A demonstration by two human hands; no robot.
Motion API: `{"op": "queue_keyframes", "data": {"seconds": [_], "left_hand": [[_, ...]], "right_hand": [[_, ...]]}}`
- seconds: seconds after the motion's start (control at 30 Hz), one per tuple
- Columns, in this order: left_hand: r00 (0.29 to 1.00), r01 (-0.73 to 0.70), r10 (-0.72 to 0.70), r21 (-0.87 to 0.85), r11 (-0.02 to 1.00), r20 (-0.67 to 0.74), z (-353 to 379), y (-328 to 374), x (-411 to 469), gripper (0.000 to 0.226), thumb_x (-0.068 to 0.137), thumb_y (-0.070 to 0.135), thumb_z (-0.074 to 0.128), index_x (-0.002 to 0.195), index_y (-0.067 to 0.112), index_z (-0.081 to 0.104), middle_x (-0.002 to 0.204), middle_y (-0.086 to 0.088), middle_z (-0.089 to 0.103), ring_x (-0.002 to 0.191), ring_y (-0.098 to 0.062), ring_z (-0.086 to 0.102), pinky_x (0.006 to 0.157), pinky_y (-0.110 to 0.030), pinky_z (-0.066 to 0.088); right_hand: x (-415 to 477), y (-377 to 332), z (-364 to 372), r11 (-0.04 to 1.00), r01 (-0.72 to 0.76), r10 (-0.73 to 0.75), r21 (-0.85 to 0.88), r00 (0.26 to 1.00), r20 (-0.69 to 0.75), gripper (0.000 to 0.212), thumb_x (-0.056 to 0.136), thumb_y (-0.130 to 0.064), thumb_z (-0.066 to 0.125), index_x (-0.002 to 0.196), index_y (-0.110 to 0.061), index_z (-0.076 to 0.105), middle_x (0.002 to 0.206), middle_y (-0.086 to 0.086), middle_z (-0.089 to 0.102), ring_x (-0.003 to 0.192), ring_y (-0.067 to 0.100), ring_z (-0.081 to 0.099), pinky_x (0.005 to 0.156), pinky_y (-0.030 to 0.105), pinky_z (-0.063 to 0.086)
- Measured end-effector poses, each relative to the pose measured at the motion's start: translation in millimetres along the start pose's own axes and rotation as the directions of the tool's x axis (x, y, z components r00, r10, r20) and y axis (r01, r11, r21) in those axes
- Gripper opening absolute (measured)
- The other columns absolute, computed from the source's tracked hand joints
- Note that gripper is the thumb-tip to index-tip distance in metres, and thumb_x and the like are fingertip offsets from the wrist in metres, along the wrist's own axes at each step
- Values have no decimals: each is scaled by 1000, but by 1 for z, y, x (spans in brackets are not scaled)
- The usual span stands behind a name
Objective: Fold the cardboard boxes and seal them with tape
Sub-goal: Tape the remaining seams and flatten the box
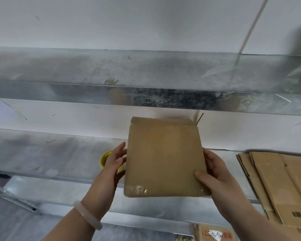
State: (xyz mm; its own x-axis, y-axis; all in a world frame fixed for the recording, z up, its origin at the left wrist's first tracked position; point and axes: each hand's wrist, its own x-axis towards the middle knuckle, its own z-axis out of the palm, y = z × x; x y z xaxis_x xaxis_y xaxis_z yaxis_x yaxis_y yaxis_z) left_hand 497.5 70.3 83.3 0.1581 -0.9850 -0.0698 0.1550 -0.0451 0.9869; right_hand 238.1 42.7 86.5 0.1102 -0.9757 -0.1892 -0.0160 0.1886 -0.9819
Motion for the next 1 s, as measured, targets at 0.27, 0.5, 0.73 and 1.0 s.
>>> {"op": "queue_keyframes", "data": {"seconds": [0.27,0.5,0.73,1.0], "left_hand": [[999,27,-26,4,1000,-32,-3,-29,27,43,84,26,50,127,27,55,124,5,63,121,-17,56,93,-38,48],[941,293,-256,150,944,-221,15,-4,47,29,97,49,43,99,26,60,105,2,62,97,-16,60,62,-32,54],[904,422,-403,144,895,-142,10,17,67,25,96,34,56,101,13,69,97,-7,73,93,-28,69,76,-50,59],[894,55,-345,693,719,287,-7,-6,62,115,64,52,82,152,34,9,147,14,26,130,-10,38,100,-24,42]], "right_hand": [[20,12,5,994,23,-21,-106,1000,17,31,96,-28,56,115,-51,46,110,-31,57,107,-1,57,92,26,48],[45,1,6,990,-123,108,-72,977,-181,35,95,-53,45,122,-31,44,115,-4,53,112,21,53,99,46,49],[50,9,-5,986,-160,148,-37,963,-227,18,102,-30,45,119,-26,48,99,-8,58,93,15,61,78,38,55],[49,5,-11,978,-209,206,-20,974,-96,35,94,-42,56,125,-28,47,115,0,62,105,22,62,86,43,57]]}}
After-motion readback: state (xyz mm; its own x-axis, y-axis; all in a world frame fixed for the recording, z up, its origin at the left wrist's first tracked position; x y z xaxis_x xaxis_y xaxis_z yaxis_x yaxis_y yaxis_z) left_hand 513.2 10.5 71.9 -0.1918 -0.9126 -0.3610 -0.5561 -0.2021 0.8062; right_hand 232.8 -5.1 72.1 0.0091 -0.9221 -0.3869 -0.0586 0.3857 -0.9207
